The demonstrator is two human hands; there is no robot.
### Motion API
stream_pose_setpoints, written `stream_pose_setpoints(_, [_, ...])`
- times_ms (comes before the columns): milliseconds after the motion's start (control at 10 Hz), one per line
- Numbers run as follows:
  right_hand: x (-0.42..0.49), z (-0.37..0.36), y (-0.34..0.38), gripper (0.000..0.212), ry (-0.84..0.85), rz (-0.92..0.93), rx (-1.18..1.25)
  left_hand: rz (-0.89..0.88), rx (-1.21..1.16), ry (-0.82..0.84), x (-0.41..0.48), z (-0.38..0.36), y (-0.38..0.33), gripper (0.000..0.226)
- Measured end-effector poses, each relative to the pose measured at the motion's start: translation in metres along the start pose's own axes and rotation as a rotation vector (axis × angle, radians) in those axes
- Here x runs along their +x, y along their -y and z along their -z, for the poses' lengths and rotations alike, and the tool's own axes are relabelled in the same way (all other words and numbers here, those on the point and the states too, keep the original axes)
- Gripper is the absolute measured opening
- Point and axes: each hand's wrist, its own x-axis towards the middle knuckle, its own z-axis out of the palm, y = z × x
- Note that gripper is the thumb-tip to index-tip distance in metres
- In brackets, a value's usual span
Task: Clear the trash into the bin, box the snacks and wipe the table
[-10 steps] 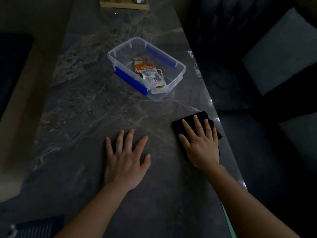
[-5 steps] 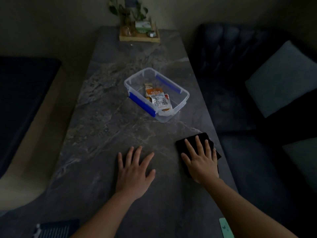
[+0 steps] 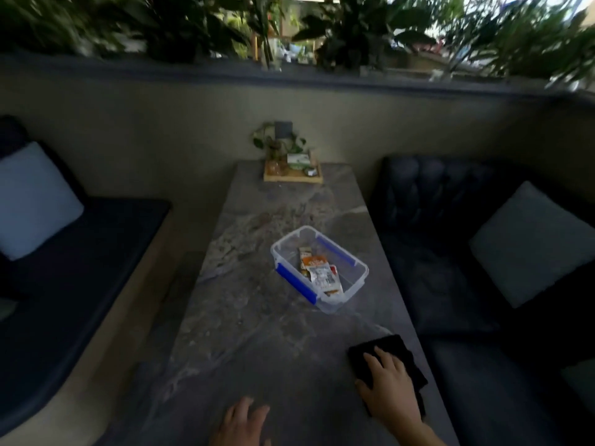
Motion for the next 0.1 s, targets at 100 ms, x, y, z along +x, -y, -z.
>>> stream_pose_setpoints(100, [-0.0175, 0.0136, 0.0052, 0.060, 0.079, 0.009, 0.174, -0.036, 0.159, -0.135, -0.0382, 0.0337, 0.0345, 0.047])
